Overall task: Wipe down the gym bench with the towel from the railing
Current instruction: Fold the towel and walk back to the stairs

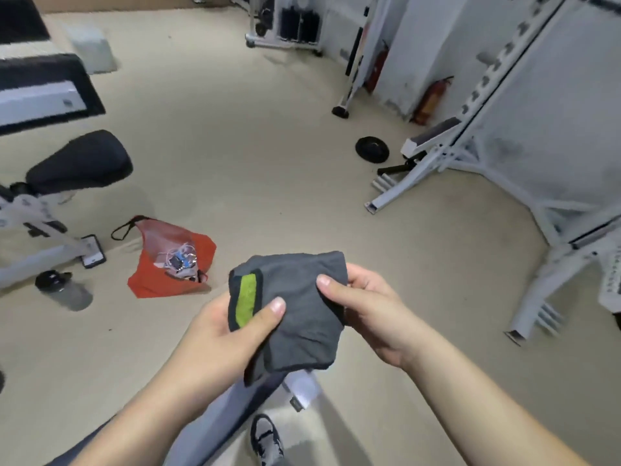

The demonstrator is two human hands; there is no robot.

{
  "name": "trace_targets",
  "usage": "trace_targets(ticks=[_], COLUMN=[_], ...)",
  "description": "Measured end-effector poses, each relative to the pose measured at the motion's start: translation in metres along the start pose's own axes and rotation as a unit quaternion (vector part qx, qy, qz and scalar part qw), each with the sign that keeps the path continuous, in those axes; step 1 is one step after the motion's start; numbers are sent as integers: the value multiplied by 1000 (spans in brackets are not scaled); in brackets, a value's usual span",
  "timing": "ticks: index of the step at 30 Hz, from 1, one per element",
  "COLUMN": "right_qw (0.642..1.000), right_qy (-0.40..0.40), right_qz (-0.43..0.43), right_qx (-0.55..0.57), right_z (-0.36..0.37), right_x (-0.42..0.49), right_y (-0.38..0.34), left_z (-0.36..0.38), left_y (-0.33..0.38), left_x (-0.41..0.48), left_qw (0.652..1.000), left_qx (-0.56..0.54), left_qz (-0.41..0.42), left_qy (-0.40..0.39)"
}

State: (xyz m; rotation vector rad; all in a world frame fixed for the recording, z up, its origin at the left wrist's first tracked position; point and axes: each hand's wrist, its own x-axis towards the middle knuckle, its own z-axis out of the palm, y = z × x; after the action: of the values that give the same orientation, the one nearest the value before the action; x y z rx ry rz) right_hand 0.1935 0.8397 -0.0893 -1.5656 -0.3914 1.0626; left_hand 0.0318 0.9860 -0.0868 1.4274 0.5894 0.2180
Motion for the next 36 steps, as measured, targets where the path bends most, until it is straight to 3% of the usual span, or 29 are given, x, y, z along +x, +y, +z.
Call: trace_targets(ticks=[4, 9, 20, 25, 29, 33, 36], right_qw=[986, 945, 802, 723, 625, 537, 485], right_qy=[151, 291, 567, 656, 718, 759, 780], right_qz=[-35, -40, 1, 24, 58, 68, 42], right_qx=[67, 142, 188, 215, 302, 361, 393], right_z=[-27, -87, -294, -367, -409, -460, -513], right_x=[-53, -140, -344, -439, -485, -514, -537], right_y=[-1, 22, 115, 154, 192, 217, 232], left_z=[46, 142, 486, 633, 734, 835, 918], left_y=[17, 22, 5, -2, -8, -18, -26], left_x=[15, 26, 13, -26, -55, -70, -74], left_qw=[993, 964, 848, 790, 734, 657, 630], left_qx=[85, 147, 225, 221, 224, 271, 273], left_qz=[42, 7, 7, 5, 8, 25, 14], left_qy=[-66, -223, -480, -572, -641, -702, -727])
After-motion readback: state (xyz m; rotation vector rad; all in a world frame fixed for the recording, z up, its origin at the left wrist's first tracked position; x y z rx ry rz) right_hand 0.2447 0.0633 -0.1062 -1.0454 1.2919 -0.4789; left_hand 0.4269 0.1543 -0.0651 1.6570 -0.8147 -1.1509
